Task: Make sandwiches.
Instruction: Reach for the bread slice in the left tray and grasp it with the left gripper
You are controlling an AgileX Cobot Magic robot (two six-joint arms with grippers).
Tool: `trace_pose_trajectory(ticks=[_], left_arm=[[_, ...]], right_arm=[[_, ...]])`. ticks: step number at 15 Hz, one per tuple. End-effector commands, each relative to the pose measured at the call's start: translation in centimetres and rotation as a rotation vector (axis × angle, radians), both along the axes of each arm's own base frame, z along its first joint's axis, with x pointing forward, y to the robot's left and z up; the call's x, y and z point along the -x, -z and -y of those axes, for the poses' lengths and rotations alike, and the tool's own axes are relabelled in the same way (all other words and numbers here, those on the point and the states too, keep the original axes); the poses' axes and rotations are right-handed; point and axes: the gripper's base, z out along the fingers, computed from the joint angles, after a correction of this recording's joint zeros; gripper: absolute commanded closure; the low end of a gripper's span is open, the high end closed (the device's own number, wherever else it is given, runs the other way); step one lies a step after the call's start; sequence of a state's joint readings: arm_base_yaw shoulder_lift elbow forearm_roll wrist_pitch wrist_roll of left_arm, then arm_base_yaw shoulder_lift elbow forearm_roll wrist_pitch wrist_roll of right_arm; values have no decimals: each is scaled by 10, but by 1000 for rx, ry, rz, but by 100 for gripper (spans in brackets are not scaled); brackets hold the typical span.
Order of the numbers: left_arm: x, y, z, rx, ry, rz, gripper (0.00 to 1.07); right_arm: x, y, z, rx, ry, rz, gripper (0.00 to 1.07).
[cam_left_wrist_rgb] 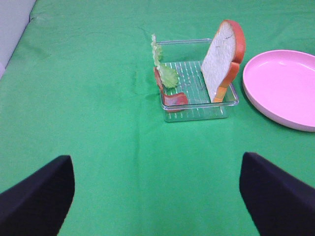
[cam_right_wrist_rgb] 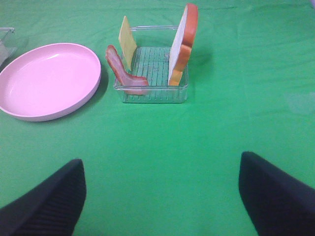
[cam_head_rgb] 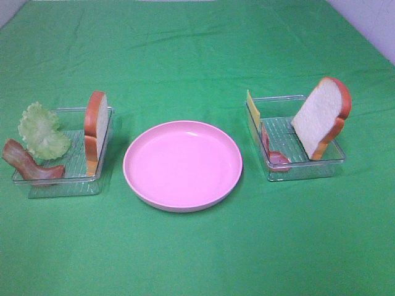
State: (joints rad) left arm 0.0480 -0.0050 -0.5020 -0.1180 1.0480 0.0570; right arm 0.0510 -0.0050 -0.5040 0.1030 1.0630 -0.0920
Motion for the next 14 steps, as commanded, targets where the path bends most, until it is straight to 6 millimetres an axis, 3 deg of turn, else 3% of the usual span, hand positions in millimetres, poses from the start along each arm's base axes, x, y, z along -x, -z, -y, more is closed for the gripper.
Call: trace_pose_trajectory(ticks=[1, 14], left_arm=[[2, 0, 0, 4, 7, 27, 20], [2, 0, 0, 4, 7, 27, 20]], right_arm=[[2, 1, 0, 12, -4, 13, 28], [2, 1, 0, 12, -4, 13, 28]])
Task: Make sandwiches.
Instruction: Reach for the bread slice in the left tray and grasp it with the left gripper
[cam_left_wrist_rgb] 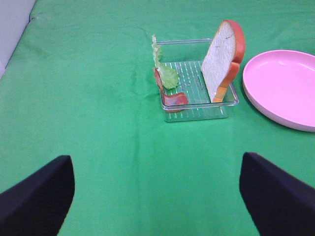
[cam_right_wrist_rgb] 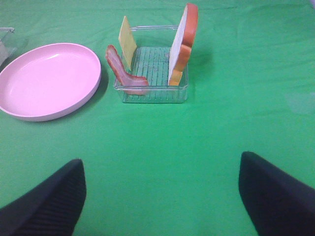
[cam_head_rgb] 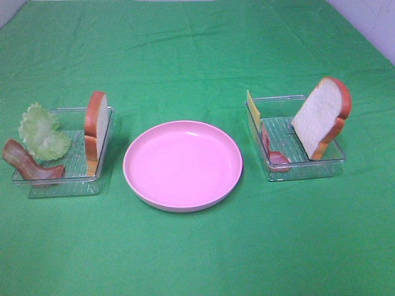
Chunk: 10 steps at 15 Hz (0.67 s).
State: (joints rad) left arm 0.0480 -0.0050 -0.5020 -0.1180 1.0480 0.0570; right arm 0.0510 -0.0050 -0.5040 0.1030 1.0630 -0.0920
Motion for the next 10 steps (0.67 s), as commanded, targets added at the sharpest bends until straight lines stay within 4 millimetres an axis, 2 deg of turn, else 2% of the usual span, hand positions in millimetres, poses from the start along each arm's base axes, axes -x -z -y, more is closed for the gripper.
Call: trace_pose_trajectory(ticks=[1, 10], left_arm=[[2, 0, 0, 4, 7, 27, 20], [2, 0, 0, 6, 6, 27, 20]], right_arm=[[2, 1, 0, 12, -4, 13, 28], [2, 1, 0, 12, -4, 13, 28]])
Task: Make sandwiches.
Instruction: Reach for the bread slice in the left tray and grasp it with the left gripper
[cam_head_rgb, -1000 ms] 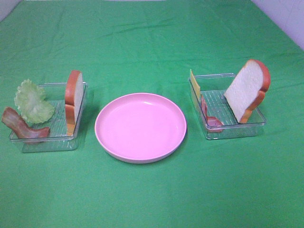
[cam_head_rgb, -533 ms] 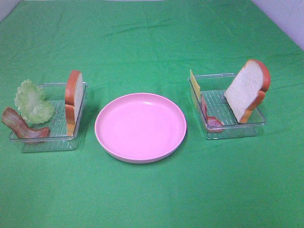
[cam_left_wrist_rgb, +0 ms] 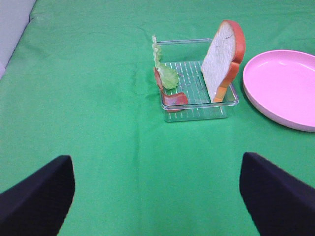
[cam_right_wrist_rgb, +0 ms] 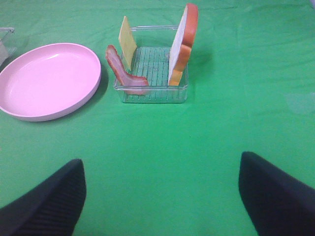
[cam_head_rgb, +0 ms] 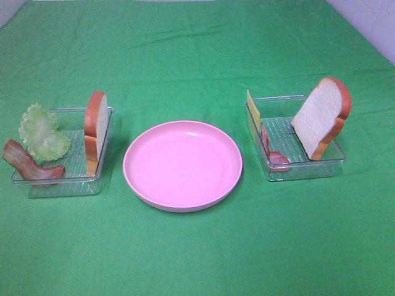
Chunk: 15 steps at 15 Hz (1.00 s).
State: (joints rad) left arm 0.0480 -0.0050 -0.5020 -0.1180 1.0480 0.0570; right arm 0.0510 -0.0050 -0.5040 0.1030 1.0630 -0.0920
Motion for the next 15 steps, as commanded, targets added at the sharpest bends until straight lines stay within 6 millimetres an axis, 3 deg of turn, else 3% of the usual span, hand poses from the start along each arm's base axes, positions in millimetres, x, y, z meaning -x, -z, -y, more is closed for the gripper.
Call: trace_pose_trajectory(ticks=[1, 6, 9, 12, 15], left_arm=[[2, 0, 0, 6, 6, 27, 21], [2, -2, 0, 8, 3, 33, 21], [-4, -29, 1, 35, 2, 166, 25], [-30, -39, 3, 107, 16, 154, 25], [-82, -50, 8, 232, 38, -7, 25]], right_arm=[[2, 1, 0, 12, -4, 13, 28], [2, 1, 0, 12, -4, 13, 28], [2, 1, 0, 12, -4, 13, 28], [2, 1, 0, 12, -4, 13, 28], [2, 1, 0, 12, -4, 13, 28]])
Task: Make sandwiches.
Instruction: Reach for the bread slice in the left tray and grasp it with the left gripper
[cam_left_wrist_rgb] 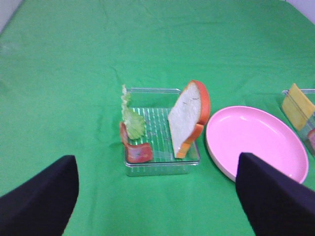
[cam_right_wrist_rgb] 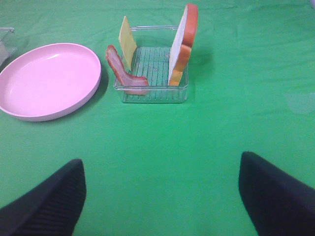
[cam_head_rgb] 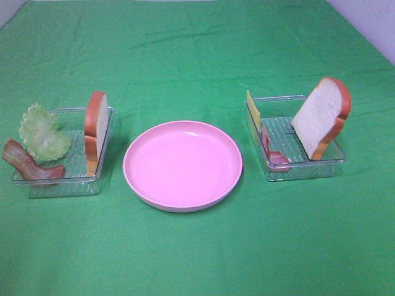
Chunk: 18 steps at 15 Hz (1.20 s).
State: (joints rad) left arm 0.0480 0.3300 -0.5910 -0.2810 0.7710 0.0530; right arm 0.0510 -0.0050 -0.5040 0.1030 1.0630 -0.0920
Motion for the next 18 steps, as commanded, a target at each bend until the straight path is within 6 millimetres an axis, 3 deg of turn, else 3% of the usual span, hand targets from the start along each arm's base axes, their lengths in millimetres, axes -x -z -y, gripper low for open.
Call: trace_pose_trajectory(ticks=[1, 3, 7, 9, 11, 12, 15, 18], left_arm=[[-42, -10, 5, 91, 40, -127, 25], [-99, -11, 9, 119, 116, -370, 26], [-183, 5, 15, 158, 171, -625, 26], [-209, 15, 28, 149, 215, -679, 26], [-239, 28, 56, 104, 245, -753, 26], [-261, 45, 84, 22, 203, -834, 26], [-288, 67, 118, -137, 95, -925, 26], [-312, 85, 137, -171, 81, -928, 26]], right_arm=[[2, 1, 0, 12, -4, 13, 28], [2, 1, 0, 12, -4, 13, 28], [2, 1, 0, 12, -4, 13, 28], [2, 1, 0, 12, -4, 13, 28], [2, 1, 0, 12, -4, 13, 28], [2, 1, 0, 12, -4, 13, 28], [2, 1, 0, 12, -4, 13, 28], [2, 1, 0, 12, -4, 13, 28]])
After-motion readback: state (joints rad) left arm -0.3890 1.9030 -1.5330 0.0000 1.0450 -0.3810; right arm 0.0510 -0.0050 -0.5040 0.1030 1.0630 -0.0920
